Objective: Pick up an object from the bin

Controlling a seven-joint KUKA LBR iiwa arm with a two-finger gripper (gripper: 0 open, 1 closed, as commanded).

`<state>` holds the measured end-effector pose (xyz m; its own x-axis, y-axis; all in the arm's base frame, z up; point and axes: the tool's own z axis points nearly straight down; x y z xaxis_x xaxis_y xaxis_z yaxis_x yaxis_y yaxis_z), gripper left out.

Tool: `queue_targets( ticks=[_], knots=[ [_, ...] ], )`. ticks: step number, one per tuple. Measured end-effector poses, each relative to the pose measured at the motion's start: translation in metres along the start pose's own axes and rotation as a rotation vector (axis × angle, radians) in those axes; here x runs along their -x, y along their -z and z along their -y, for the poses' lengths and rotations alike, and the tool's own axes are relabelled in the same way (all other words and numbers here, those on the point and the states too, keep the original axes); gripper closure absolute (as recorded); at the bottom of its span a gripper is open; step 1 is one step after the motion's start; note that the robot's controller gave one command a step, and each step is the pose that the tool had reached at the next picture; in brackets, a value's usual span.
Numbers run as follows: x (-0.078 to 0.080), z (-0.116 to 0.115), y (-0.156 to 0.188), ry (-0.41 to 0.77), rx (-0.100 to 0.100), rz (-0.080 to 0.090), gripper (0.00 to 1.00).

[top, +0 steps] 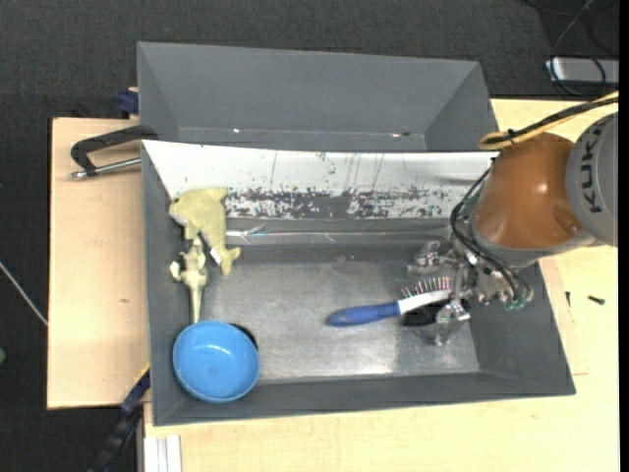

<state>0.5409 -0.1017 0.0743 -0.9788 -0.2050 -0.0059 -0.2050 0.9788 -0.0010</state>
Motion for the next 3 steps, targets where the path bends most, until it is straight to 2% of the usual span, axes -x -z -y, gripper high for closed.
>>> queue_targets(
  ticks=[1,2,3],
  knots=[
    [0.001,0.0,0.001,-0.001,0.0,0.0,0.0],
    [0.003,-0.001,0.003,0.001,0.002,0.002,1.0],
    [0.006,-0.001,0.045,0.0,-0.002,0.003,1.0]
  ],
)
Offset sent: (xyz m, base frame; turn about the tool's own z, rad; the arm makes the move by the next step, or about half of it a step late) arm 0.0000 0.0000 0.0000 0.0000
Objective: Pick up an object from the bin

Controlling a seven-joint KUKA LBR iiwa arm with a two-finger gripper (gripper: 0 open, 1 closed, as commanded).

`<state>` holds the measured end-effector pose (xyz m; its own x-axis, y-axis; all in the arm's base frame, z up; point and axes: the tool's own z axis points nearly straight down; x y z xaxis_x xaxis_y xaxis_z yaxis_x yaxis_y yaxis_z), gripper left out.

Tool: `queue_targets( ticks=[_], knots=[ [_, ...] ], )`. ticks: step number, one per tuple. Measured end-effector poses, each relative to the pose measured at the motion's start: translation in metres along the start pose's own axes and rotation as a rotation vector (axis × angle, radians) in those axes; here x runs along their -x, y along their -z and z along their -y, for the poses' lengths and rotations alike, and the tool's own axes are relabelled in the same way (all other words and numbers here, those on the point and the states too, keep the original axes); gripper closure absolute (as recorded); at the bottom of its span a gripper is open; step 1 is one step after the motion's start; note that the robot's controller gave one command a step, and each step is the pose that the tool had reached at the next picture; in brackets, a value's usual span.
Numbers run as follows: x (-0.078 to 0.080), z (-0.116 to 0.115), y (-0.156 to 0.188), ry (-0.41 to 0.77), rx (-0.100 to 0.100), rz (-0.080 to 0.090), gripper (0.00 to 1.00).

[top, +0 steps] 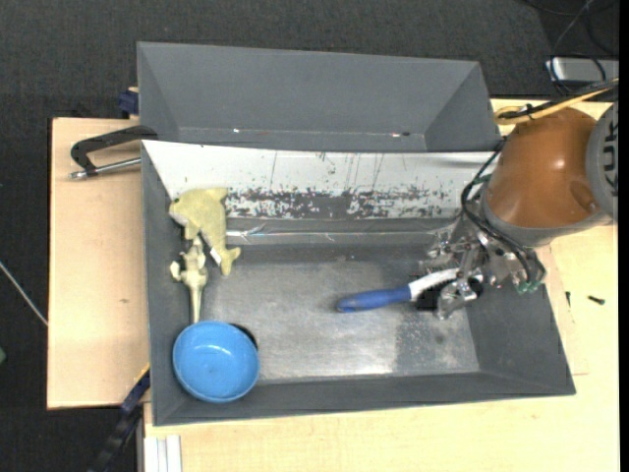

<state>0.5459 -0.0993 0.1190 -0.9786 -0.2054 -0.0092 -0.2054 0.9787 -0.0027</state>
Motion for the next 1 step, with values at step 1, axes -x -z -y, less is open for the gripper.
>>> queue_targets(
  ticks=[1],
  knots=[
    [0.0029,0.0,0.0619,0.0,-0.001,0.002,1.0]
  ],
)
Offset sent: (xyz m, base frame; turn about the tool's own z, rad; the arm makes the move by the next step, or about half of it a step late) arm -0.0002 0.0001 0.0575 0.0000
